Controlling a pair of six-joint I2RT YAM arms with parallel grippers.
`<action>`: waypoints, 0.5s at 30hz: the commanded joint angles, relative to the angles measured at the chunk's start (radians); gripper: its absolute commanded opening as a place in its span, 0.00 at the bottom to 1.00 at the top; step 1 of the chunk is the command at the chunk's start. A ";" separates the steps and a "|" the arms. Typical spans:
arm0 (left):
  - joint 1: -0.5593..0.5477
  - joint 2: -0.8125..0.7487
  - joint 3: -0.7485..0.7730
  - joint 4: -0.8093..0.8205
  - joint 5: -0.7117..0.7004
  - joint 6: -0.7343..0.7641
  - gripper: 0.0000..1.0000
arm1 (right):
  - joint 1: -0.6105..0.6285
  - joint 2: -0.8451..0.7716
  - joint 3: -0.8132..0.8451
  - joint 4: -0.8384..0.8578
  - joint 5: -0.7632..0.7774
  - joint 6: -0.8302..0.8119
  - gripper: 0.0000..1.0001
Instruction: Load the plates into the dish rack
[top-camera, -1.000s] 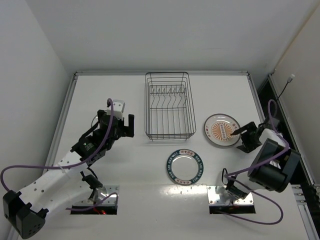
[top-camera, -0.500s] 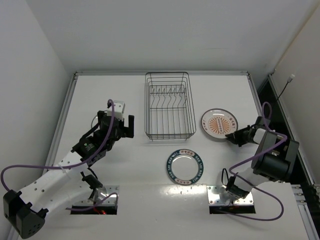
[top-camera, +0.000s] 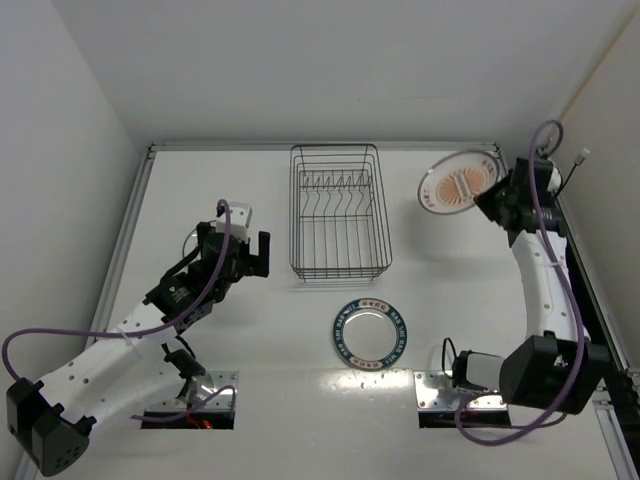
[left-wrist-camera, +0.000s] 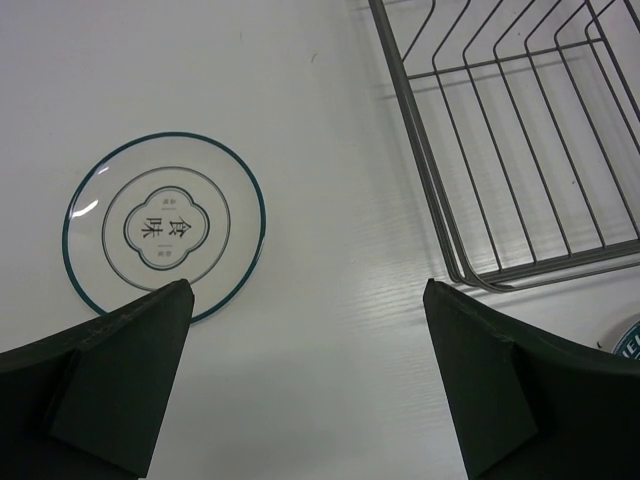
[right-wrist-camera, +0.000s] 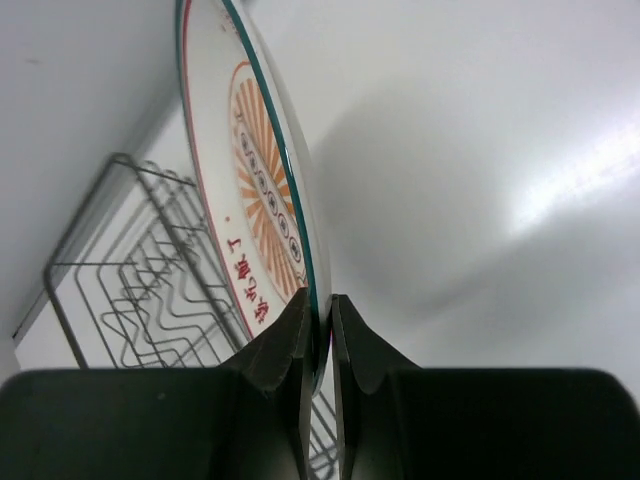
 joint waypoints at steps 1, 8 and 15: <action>-0.019 -0.001 0.001 0.012 -0.006 -0.013 1.00 | 0.189 0.008 0.199 -0.069 0.261 -0.065 0.00; -0.019 -0.001 0.001 0.012 -0.026 -0.013 1.00 | 0.499 0.270 0.541 -0.176 0.578 -0.157 0.00; -0.019 0.008 0.001 0.003 -0.026 -0.022 1.00 | 0.648 0.517 0.782 -0.224 0.809 -0.263 0.00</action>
